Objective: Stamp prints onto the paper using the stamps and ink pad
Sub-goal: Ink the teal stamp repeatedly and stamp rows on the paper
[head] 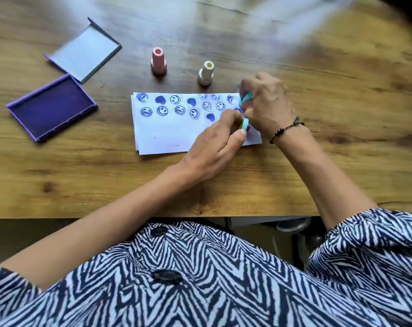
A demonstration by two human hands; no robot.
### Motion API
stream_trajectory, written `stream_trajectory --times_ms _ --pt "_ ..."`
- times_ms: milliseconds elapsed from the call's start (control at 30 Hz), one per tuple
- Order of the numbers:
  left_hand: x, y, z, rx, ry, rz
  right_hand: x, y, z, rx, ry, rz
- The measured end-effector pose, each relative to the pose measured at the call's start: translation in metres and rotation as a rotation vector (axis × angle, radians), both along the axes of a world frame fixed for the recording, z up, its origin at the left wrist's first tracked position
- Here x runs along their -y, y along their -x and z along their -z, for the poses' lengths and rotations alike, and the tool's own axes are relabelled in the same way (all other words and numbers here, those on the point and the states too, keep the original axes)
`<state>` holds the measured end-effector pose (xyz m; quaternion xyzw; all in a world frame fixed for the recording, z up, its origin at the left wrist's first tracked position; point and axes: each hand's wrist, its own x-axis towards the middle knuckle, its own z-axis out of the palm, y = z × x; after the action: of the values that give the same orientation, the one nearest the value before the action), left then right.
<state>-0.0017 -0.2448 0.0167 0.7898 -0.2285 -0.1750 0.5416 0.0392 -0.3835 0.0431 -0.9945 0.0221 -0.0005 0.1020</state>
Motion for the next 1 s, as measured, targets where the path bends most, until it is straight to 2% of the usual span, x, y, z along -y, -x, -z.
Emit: stream_trajectory --times_ms 667,833,1000 --pt "0.001 -0.002 0.001 0.023 0.005 0.016 -0.003 -0.002 0.004 0.015 0.031 0.010" --pt "0.001 0.000 -0.002 0.019 -0.008 0.026 0.001 0.000 -0.011 -0.001 -0.096 0.043" --pt "0.001 0.000 -0.005 0.050 -0.037 0.022 0.024 0.005 -0.057 0.207 -0.319 0.194"
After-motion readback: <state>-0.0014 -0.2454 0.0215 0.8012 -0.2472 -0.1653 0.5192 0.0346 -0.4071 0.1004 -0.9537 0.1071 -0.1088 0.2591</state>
